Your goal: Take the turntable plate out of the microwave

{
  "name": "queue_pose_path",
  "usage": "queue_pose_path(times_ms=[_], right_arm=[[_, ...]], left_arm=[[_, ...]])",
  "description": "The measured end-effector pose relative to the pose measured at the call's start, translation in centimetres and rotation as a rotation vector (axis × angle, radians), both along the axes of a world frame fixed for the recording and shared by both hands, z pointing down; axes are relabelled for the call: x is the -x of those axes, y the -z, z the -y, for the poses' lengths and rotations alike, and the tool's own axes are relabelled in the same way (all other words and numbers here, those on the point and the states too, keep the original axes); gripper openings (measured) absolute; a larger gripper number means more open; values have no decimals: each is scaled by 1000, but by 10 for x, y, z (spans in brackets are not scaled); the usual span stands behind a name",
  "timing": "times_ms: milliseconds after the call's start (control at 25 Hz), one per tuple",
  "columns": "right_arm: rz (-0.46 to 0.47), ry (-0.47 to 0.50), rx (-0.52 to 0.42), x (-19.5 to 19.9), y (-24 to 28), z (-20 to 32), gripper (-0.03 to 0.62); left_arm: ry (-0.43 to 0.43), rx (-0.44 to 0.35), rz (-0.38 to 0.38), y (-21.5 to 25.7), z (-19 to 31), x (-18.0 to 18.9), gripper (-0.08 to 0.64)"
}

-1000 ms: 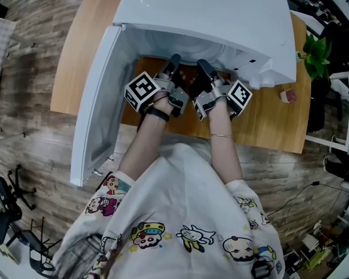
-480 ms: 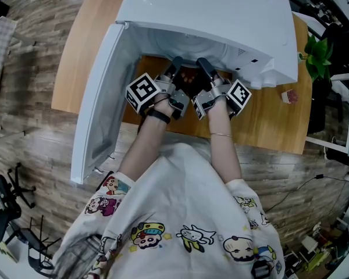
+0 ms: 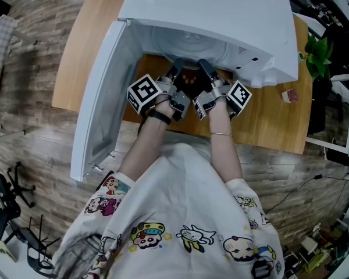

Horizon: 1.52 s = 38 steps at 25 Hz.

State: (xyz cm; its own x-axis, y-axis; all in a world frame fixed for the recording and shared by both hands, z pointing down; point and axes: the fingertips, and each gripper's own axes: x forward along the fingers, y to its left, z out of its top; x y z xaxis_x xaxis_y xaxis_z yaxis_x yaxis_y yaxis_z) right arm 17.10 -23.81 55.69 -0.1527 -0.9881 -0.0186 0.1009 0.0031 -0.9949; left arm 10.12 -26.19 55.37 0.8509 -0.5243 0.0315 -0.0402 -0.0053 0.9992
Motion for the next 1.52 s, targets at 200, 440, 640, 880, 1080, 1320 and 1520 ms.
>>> queue_pose_path(times_ms=[200, 440, 640, 880, 1080, 1320, 1520], right_arm=[[-25, 7, -6, 3, 3, -3, 49], [-35, 9, -10, 6, 10, -11, 54], [-27, 7, -12, 11, 18, -21, 54], [-17, 23, -6, 20, 31, -33, 54], [-18, 49, 9, 24, 44, -44, 54], [-22, 93, 13, 31, 57, -53, 54], [-40, 106, -5, 35, 61, -60, 54]], left_arm=[[-1, -17, 3, 4, -2, 3, 40], [9, -18, 10, 10, -10, 6, 41], [14, -21, 18, 18, -21, 11, 43], [25, -21, 21, 31, -33, 20, 43], [49, -14, 24, 44, -46, 25, 44], [93, -22, -17, 60, -56, 31, 44], [100, -29, 5, 59, -65, 37, 44]])
